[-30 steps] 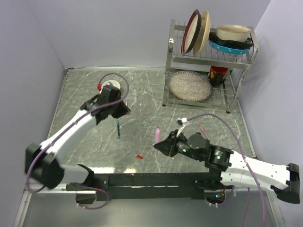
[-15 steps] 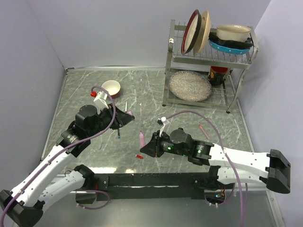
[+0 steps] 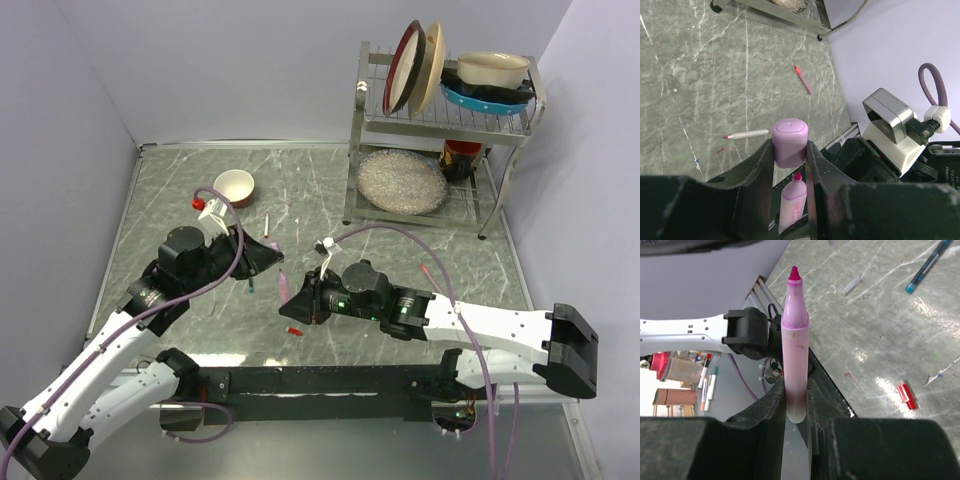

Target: Insert the pens into the pen caps

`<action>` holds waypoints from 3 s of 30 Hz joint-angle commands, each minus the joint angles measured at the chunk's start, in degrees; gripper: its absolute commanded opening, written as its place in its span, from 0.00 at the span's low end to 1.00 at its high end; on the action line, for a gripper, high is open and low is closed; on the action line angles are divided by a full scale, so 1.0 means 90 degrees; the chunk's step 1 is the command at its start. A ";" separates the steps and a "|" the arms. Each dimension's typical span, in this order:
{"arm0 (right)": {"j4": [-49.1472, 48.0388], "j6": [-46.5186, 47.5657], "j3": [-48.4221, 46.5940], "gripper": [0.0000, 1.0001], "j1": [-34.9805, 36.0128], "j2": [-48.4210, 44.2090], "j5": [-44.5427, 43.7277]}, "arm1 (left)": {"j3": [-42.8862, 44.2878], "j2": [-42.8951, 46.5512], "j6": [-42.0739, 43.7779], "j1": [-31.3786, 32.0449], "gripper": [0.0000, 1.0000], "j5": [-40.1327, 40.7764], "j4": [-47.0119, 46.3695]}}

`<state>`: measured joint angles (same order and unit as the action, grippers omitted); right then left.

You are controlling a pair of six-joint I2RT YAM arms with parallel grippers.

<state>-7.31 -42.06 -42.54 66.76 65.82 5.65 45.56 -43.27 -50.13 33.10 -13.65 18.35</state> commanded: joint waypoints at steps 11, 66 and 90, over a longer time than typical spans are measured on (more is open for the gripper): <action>0.0119 0.0133 -0.0614 0.00 0.0004 0.0196 -0.0237 | 0.0065 0.0335 0.0267 0.0043 0.01 -0.0056 0.0344; -0.2078 0.0992 0.0528 0.00 -0.0123 -0.1503 0.1892 | 0.0514 0.0608 0.0824 0.0062 0.78 -0.2770 -0.1990; -0.1981 0.0924 0.0440 0.00 -0.0113 -0.1269 0.2029 | 0.0680 0.0227 0.0677 0.0062 0.66 -0.3151 -0.2449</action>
<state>-23.11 -33.58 -37.80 65.63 54.13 23.29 48.71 -40.82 -44.69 33.47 -40.29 -2.28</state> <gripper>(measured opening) 0.239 0.693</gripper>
